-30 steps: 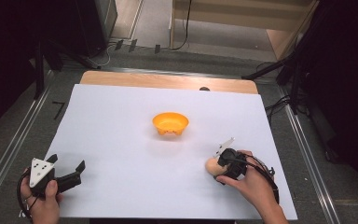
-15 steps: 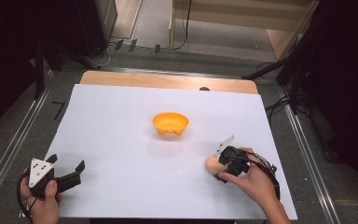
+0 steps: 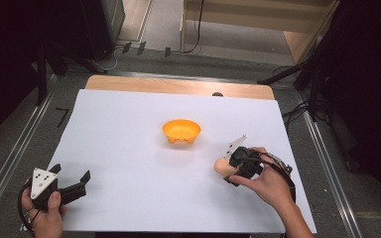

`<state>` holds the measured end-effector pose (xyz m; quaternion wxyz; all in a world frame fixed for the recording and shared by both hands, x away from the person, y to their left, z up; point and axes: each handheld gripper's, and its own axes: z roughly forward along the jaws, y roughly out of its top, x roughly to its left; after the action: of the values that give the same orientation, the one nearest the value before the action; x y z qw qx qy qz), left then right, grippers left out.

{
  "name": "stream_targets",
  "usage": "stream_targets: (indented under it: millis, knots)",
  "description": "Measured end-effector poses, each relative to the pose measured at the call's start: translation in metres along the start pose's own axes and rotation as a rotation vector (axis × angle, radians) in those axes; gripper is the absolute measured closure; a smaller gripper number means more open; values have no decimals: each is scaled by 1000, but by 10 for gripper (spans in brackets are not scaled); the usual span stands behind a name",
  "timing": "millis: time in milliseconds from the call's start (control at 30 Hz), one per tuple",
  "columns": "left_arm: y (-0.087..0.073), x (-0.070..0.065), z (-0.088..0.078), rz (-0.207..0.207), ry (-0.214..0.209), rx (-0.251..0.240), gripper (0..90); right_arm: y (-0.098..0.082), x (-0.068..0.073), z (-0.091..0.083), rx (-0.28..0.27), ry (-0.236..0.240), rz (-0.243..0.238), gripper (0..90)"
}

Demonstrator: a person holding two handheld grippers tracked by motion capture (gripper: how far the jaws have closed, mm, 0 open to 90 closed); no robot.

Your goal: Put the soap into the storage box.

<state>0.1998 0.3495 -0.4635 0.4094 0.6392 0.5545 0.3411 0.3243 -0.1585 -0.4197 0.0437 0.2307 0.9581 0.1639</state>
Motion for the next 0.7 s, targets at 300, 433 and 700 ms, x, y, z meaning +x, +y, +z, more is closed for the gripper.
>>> stream_targets:
  millis: [300,433,700]
  knots:
    - [0,0,0,0,-1,-1,42,20,-5,-4,-2,-12,-32,335]
    - [0,0,0,0,-2,0,42,26,-6,-6,-9,-8,-44,336]
    - [0,0,0,1,-3,0,42,41,-10,-7,-14,-11,-89,335]
